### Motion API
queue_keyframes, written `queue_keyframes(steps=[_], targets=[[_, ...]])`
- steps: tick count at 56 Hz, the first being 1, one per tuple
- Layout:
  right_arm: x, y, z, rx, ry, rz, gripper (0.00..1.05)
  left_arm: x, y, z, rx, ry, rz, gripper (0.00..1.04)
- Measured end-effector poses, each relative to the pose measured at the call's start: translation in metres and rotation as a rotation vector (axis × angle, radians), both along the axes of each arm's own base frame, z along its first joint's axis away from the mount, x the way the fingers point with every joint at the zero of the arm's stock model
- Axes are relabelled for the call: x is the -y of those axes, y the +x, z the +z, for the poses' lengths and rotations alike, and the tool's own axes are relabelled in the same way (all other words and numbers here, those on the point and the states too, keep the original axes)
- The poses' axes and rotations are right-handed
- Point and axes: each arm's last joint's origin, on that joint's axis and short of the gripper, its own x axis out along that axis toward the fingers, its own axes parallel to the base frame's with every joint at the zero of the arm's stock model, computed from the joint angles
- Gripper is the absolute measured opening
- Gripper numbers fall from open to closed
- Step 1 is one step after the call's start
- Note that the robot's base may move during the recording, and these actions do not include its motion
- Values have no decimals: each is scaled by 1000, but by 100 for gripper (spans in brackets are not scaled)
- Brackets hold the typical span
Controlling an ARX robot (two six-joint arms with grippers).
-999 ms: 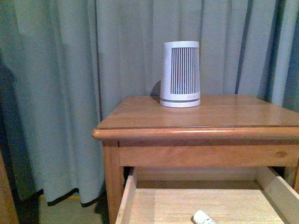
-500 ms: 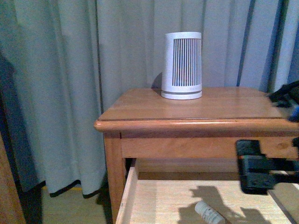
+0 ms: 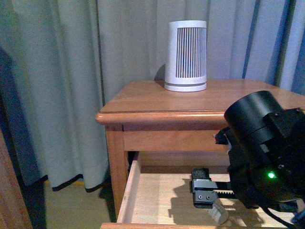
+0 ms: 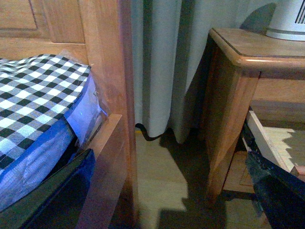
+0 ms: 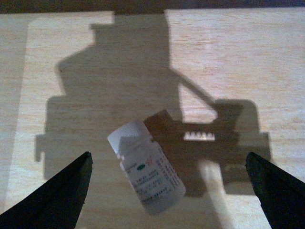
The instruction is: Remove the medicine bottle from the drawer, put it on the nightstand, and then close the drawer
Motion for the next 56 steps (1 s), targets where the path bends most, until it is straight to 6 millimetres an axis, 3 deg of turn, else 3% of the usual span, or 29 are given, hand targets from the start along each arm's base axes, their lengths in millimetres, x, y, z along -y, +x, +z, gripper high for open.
queue_keyframes(steps=[22,29,52,56], targets=[[-17,18,-30,-56,-15,23,98,0,0,0,0,0,0,98],[-20,21,-30,-52,-19,23,97,0,0,0,0,0,0,98],[-19,21,-28,-65,-32,6,35,0,0,0,0,0,0,98],[-19,19,-25,-74,-29,-3,31,0,0,0,0,0,0,98]])
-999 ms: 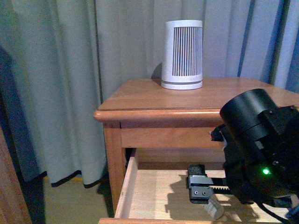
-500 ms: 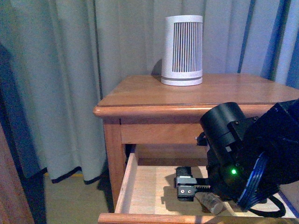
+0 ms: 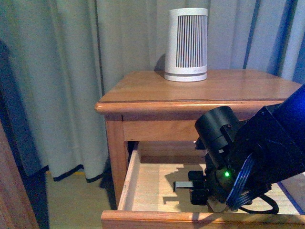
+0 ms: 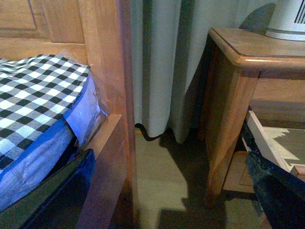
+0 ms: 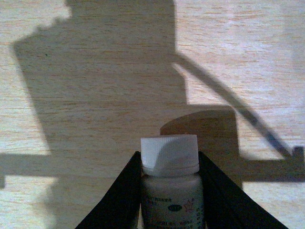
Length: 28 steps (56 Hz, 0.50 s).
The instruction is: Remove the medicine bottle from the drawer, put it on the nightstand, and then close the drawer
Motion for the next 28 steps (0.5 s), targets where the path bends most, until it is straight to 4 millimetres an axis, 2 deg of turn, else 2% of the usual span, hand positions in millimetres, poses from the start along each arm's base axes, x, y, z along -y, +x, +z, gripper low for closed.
queue_keyframes(steps=[9,19,28], targets=[[0,-1,18,12,18,-17,31,0,0,0,0,0,0,98],[-6,-8,63,108,39,11,30,0,0,0,0,0,0,98],[-18,-34,106,160,66,94,30,0,0,0,0,0,0,98]])
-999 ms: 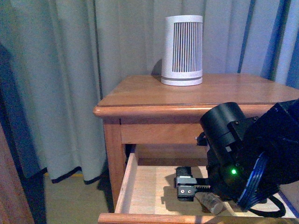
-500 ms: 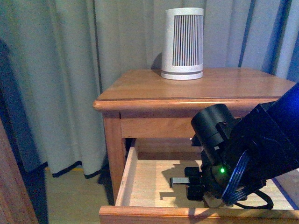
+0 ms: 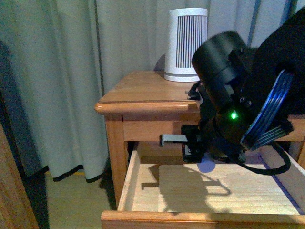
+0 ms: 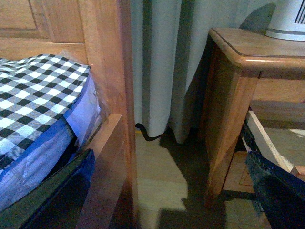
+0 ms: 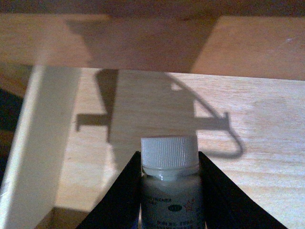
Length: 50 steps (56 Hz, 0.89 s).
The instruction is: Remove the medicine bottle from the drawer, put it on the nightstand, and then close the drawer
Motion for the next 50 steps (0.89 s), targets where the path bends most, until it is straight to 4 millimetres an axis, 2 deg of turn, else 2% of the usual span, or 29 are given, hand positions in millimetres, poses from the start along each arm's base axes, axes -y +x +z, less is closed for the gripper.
queue_keyframes(steps=[10,15,23,31,38,43,50], targets=[[12,-21,24,6,-5,13,30,0,0,0,0,0,0,98],[20,-25,39,44,-13,8,30,0,0,0,0,0,0,98],[40,-24,82,173,-23,-20,30,0,0,0,0,0,0,98],[68,-4,127,309,-57,-101,30,0,0,0,0,0,0,98],[93,23,148,370,-99,-179,30,0,0,0,0,0,0,98],[107,45,148,374,-142,-235,30,0,0,0,0,0,0,98],[120,76,128,324,-165,-278,30,0,0,0,0,0,0,98]])
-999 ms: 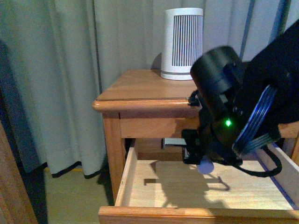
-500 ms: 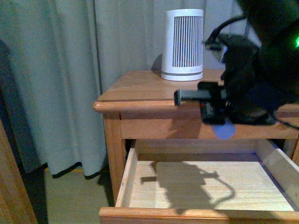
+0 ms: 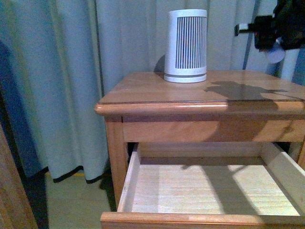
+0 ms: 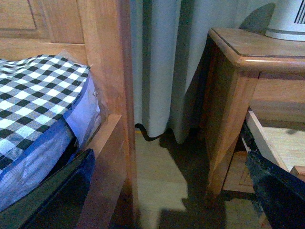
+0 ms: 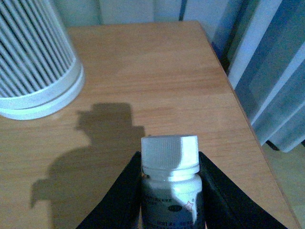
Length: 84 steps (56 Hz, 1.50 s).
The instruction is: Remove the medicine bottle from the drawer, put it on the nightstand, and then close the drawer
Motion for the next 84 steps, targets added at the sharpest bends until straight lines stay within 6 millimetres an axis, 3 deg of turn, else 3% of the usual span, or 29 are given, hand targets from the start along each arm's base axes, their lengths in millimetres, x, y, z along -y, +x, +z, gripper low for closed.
queue_keyframes(steps=[8,14,21,29,36,43,48,51,56,63,68,75,84], targets=[[0,21,-31,-61,8,-13,30,0,0,0,0,0,0,98],[-4,27,-44,-85,8,-14,31,0,0,0,0,0,0,98],[-7,29,-44,-53,8,-14,54,0,0,0,0,0,0,98],[-7,19,-23,36,20,2,82,0,0,0,0,0,0,98],[-4,-11,5,101,23,14,99,0,0,0,0,0,0,98],[1,-66,24,118,30,21,98,0,0,0,0,0,0,98],[5,-112,22,140,39,38,98,0,0,0,0,0,0,98],[9,-148,9,138,48,38,98,0,0,0,0,0,0,98],[13,-186,-18,101,54,34,98,0,0,0,0,0,0,98],[14,-235,-73,-9,70,25,98,0,0,0,0,0,0,98],[7,-270,-123,-118,79,41,98,0,0,0,0,0,0,98],[-1,-283,-178,-193,68,49,98,0,0,0,0,0,0,98],[-2,-265,-205,-205,80,29,98,0,0,0,0,0,0,98]])
